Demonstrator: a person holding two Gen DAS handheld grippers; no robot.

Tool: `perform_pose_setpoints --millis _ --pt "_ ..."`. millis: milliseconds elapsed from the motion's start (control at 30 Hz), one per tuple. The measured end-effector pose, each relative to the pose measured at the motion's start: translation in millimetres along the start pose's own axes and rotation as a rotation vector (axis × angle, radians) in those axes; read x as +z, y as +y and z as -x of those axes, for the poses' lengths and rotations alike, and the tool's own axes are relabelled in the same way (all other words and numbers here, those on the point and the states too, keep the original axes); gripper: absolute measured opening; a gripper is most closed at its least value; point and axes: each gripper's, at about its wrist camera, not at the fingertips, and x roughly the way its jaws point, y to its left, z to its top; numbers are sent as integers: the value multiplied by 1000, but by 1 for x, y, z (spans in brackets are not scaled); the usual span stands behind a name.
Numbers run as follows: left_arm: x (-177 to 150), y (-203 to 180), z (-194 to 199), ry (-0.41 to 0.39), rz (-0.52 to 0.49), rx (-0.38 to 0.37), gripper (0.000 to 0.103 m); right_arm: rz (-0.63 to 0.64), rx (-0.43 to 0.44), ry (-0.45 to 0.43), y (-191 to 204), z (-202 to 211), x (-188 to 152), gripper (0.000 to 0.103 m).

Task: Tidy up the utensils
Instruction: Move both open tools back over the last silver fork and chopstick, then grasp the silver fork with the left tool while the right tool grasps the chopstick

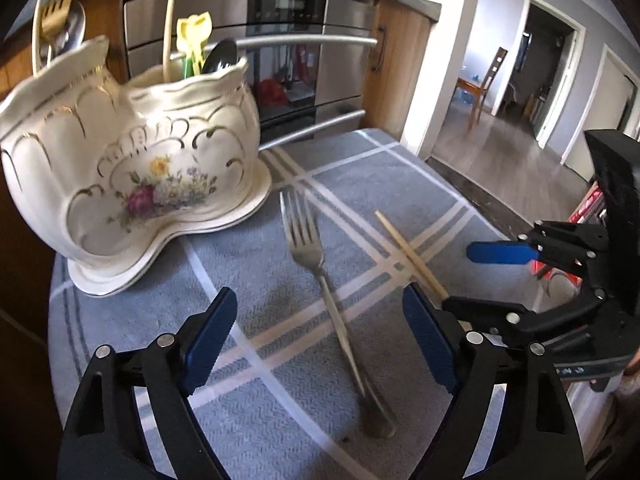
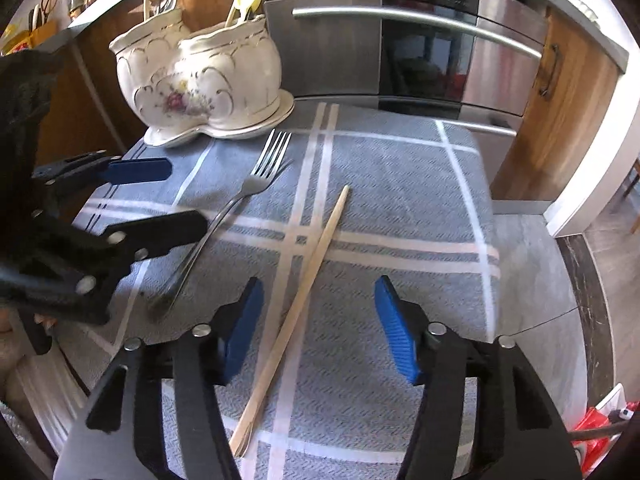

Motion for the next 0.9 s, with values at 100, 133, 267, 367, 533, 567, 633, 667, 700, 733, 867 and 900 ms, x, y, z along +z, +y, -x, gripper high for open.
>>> perform_pose_setpoints --millis 100,133,267,367,533,567,633,667,700,733,867,900 --pt "1 -2 -10 25 -7 16 69 8 17 6 2 2 -1 50" --pt "1 -3 -15 39 -8 13 66 14 21 7 2 1 -1 47" --pt "1 -11 -25 70 -40 22 40 32 27 18 7 1 -3 42" --pt "1 -18 -29 71 -74 47 35 44 24 20 10 1 -3 39" --pt "3 -25 -31 79 -112 80 26 64 25 31 18 0 -4 36" --pt "4 -27 -31 84 -122 79 20 71 19 35 19 -1 -5 36" --pt "5 -27 -31 95 -140 78 16 79 8 44 20 -3 -6 35" --pt "5 -24 -30 100 -138 68 16 79 1 46 20 -4 -6 35" --pt "6 -22 -30 103 -135 62 16 77 -3 47 19 -4 -6 34" --pt "6 -20 -30 109 -136 59 16 77 -7 45 19 -5 -6 32" --pt "7 -24 -31 112 -170 75 15 78 -18 40 20 -7 -4 27" --pt "6 -26 -30 113 -179 80 15 76 -16 42 20 -7 -3 24"
